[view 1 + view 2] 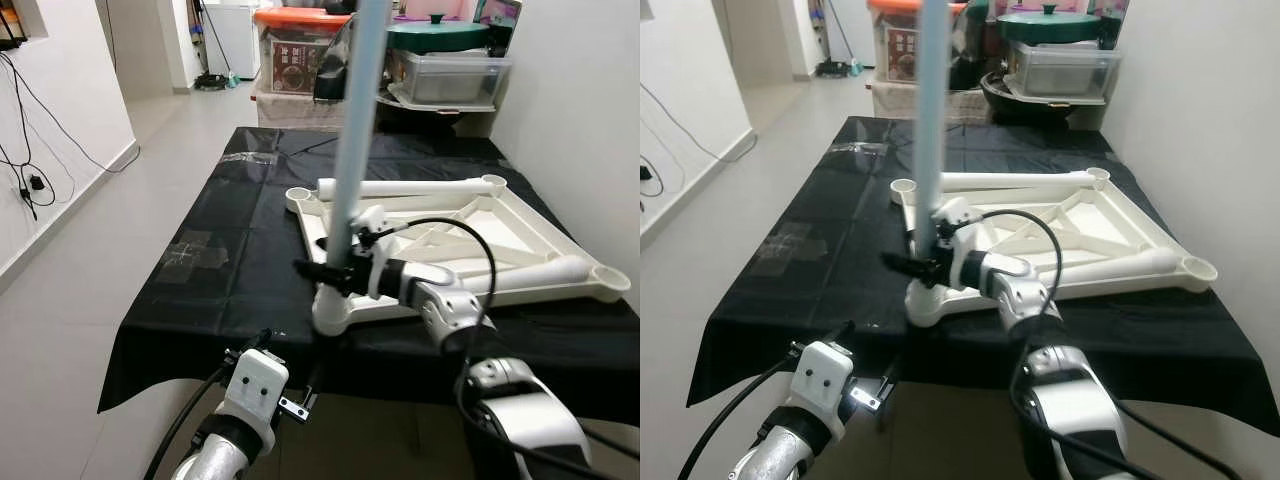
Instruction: Building children table
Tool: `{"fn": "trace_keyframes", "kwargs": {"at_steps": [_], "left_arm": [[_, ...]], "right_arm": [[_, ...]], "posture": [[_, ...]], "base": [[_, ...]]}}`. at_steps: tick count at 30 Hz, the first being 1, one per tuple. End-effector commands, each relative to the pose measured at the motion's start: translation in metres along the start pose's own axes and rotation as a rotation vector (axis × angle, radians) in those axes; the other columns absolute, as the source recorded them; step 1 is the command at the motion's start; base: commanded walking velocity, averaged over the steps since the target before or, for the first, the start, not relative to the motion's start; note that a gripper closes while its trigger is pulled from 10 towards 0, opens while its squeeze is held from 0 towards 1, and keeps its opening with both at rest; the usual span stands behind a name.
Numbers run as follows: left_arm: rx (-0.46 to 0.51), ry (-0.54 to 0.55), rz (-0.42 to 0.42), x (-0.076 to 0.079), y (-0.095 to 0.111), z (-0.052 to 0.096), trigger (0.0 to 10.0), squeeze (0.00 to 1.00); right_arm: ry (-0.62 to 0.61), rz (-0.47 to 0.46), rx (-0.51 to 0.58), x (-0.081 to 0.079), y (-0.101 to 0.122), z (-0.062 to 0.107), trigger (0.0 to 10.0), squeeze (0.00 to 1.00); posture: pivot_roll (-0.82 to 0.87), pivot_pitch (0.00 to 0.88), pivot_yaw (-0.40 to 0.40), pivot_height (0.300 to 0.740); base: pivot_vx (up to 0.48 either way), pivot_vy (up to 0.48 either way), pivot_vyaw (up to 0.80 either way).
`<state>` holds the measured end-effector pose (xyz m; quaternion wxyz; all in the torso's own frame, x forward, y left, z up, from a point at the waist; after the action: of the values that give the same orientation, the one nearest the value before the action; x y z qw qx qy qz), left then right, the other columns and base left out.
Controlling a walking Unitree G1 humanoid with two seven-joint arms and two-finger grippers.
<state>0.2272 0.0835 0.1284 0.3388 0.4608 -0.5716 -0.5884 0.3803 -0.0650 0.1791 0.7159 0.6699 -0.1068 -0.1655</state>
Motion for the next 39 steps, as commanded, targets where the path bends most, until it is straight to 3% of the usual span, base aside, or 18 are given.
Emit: {"fn": "trace_keyframes", "kwargs": {"at_steps": [1,3,4,8,12,15,17,20,21,24,26,31,33,34,36,37,38,39], "left_arm": [[-0.007,0.002,-0.013,0.001,-0.002,0.001,10.0,0.0],[-0.007,0.003,-0.013,0.001,-0.002,0.002,10.0,0.0],[-0.006,0.004,-0.013,0.001,-0.001,0.002,10.0,0.0],[-0.006,0.008,-0.012,0.001,0.0,0.003,10.0,0.0],[-0.008,0.012,-0.011,0.001,0.0,0.004,10.0,0.0],[-0.011,0.008,-0.009,0.001,-0.001,0.003,10.0,0.0],[-0.012,0.004,-0.009,0.0,-0.002,0.002,10.0,0.0],[-0.012,0.002,-0.01,0.0,-0.002,0.001,10.0,0.0],[-0.012,0.001,-0.012,-0.001,-0.002,0.0,10.0,0.0],[-0.011,0.0,-0.016,-0.002,-0.003,-0.001,10.0,0.0],[-0.011,0.0,-0.016,-0.002,-0.003,-0.001,10.0,0.0],[-0.012,0.003,-0.02,-0.003,-0.005,-0.003,10.0,0.0],[-0.013,0.003,-0.021,-0.003,-0.005,-0.004,10.0,0.0],[-0.013,0.004,-0.021,-0.003,-0.005,-0.004,10.0,0.0],[-0.013,0.004,-0.021,-0.003,-0.005,-0.004,10.0,0.0],[-0.013,0.004,-0.021,-0.004,-0.005,-0.004,10.0,0.0],[-0.013,0.004,-0.021,-0.004,-0.005,-0.004,10.0,0.0],[-0.014,0.004,-0.02,-0.003,-0.005,-0.004,10.0,0.0]], "right_arm": [[0.106,0.0,-0.021,-0.012,-0.003,-0.011,10.0,0.0],[0.125,-0.004,-0.019,-0.014,-0.004,-0.012,10.0,0.0],[0.123,-0.006,-0.021,-0.015,-0.006,-0.015,0.0,0.0],[0.049,-0.006,0.007,-0.014,-0.01,-0.02,0.0,0.0],[-0.161,-0.004,0.053,0.0,-0.011,-0.016,0.0,0.0],[-0.417,0.001,0.064,0.019,-0.013,-0.006,0.0,0.0],[-0.755,-0.037,0.092,0.039,-0.016,0.015,0.0,0.0],[-0.93,-0.066,0.102,0.047,-0.019,0.028,0.0,0.0],[-1.12,-0.076,0.108,0.051,-0.023,0.045,0.0,0.0],[-1.353,-0.123,0.129,0.041,-0.032,0.063,0.0,0.0],[-1.353,-0.123,0.129,0.041,-0.032,0.063,0.0,0.0],[-1.452,-0.209,0.155,0.014,-0.04,0.048,0.0,0.0],[-1.445,-0.212,0.153,0.011,-0.041,0.043,0.8,0.0],[-1.417,-0.221,0.157,0.008,-0.042,0.035,2.5,0.0],[-1.417,-0.221,0.157,0.008,-0.042,0.035,2.5,0.0],[-1.374,-0.225,0.176,0.005,-0.041,0.026,10.0,0.0],[-1.374,-0.225,0.176,0.005,-0.041,0.026,10.0,0.0],[-1.28,-0.212,0.213,0.003,-0.037,0.015,10.0,1.0]], "posture": [[0.1,0.0,-0.072,0.74],[0.1,0.0,-0.076,0.74],[0.11,0.0,-0.081,0.74],[0.11,0.0,-0.082,0.74],[0.1,0.0,-0.078,0.74],[0.09,0.0,-0.075,0.74],[0.08,0.0,-0.065,0.74],[0.07,0.0,-0.062,0.74],[0.07,0.0,-0.056,0.74],[0.07,0.0,-0.055,0.74],[0.07,0.0,-0.055,0.74],[0.07,0.0,-0.052,0.74],[0.07,0.0,-0.053,0.74],[0.07,0.0,-0.054,0.74],[0.07,0.0,-0.054,0.74],[0.07,0.0,-0.054,0.74],[0.07,0.0,-0.054,0.74],[0.07,0.0,-0.055,0.74]], "base": [[0.0,0.0,0.0],[0.0,0.0,0.0],[0.0,0.0,0.0],[0.0,0.0,0.0],[0.0,0.0,0.0],[0.0,0.0,0.0],[0.0,0.0,0.0],[0.0,0.0,0.0],[0.0,0.0,0.0],[0.0,0.0,0.0],[0.0,0.0,0.0],[0.0,0.0,0.0],[0.0,0.0,0.0],[0.0,0.0,0.0],[0.0,0.0,0.0],[0.0,0.0,0.0],[0.0,0.0,0.0],[0.0,0.0,0.0]]}}
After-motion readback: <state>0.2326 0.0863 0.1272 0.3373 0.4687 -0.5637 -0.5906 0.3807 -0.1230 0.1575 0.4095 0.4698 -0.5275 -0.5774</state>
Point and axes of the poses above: a point about 5 cm out from each wrist's last joint towards the gripper, its own z axis pointing back from the gripper into the wrist, its own y axis along the axis of the wrist's last joint, x = y × z, the point moved 2 cm from there along -z, pointing out of the wrist towards the gripper
